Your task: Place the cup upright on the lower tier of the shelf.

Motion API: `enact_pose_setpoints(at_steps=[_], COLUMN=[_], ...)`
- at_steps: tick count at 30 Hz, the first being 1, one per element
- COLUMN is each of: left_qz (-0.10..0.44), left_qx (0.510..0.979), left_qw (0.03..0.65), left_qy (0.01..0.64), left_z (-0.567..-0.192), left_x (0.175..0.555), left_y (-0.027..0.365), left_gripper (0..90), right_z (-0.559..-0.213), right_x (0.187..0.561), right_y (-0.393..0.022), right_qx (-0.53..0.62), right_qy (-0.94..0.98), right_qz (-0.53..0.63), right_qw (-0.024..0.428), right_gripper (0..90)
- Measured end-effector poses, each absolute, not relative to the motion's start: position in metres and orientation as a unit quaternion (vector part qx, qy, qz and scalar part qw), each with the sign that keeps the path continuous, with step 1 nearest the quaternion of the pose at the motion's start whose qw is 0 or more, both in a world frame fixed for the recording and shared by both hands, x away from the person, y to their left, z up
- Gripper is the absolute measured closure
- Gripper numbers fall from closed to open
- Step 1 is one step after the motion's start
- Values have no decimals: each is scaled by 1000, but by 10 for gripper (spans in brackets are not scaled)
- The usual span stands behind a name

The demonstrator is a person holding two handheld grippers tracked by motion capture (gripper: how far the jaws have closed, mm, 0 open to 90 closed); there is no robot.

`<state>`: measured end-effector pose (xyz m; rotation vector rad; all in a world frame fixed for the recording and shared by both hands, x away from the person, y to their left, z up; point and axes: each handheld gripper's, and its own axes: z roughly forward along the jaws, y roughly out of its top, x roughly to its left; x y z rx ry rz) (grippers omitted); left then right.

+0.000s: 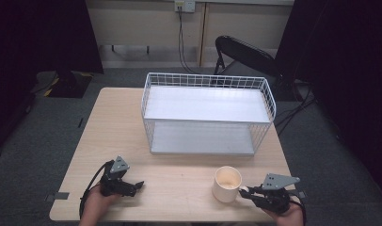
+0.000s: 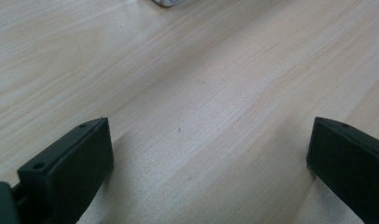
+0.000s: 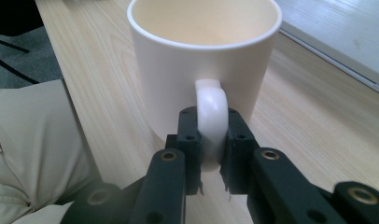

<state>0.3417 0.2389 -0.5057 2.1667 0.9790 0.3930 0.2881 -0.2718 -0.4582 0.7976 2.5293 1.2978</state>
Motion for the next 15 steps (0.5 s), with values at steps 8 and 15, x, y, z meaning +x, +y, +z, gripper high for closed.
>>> enact_pose_setpoints(at_steps=[8, 15], left_qz=[152, 152], left_qx=[839, 840], left_qw=[358, 358], left_qy=[380, 379], left_z=[-506, -506], left_x=[342, 342], left_y=[239, 239], left_gripper=[0, 0], right_z=[-456, -453], right_x=[288, 288], right_y=[-276, -278], right_qx=[277, 282], right_qy=[848, 842], right_qz=[439, 445], right_qw=[107, 112], right_gripper=[804, 804])
